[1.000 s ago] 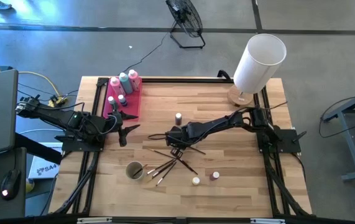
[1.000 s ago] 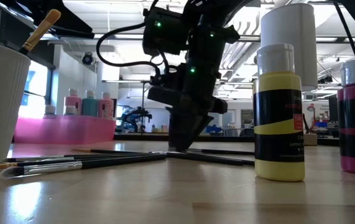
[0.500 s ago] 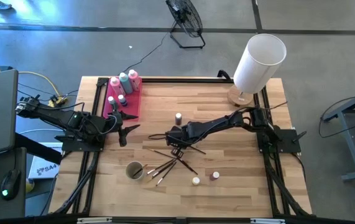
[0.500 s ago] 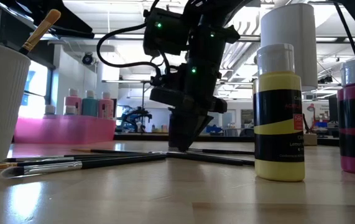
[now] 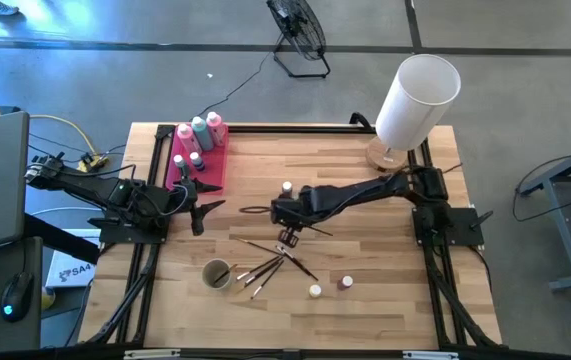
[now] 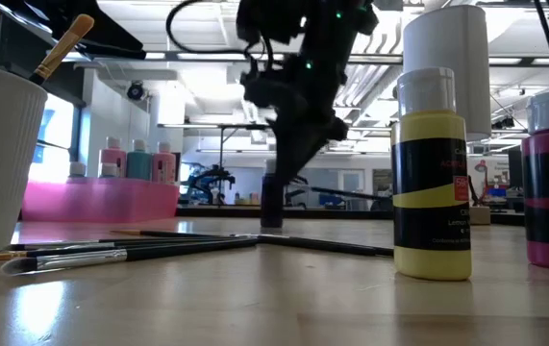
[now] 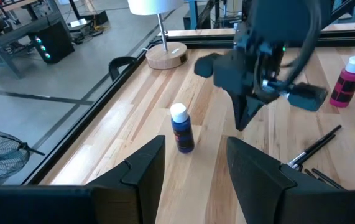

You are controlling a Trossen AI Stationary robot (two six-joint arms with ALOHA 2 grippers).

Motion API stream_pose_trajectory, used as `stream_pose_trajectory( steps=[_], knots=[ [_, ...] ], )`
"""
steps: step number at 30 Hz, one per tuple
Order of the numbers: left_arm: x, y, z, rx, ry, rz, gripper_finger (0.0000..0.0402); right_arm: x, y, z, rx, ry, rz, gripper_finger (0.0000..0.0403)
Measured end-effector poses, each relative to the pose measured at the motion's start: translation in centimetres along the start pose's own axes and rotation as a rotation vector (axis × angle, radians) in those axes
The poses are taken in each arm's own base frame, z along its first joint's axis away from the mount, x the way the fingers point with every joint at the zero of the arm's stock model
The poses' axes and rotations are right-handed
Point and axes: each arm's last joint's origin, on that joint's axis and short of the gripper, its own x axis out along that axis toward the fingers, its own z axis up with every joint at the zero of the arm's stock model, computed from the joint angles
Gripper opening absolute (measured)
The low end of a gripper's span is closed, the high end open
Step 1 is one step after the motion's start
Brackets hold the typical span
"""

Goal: Pick & Place Paint Supplies
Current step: Put the silver paintbrush into the light brown cup

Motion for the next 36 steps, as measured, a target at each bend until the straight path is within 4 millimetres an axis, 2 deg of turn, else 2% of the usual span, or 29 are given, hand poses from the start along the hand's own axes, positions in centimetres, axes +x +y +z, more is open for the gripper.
stream_pose_trajectory(
  steps=[8, 15, 19, 29, 36],
  knots=[
    [0.0, 0.0, 0.0, 0.0, 0.0, -0.003, 0.0167, -5.4, -0.5, 1.9, -0.029, -0.181, 0.156, 0.0003],
    [0.0, 0.0, 0.1, -0.01, -0.009, -0.012, 0.0168, -10.6, -1.1, 3.8, -0.066, -0.43, 0.272, 0.0003],
    [0.2, -0.4, 0.8, -0.073, -0.064, -0.075, 0.0168, -13.1, -1.3, 4.6, -0.106, -0.584, 0.312, 0.0003],
    [2.2, -2.4, 2.7, -0.007, -0.232, -0.197, 0.0168, -15.2, -0.8, 6.1, -0.213, -0.811, 0.448, 0.0003],
    [3.8, -3.6, 3.5, -0.07, -0.319, -0.196, 0.0168, -15.5, -0.6, 6.2, -0.255, -0.836, 0.497, 0.0003]
  ],
)
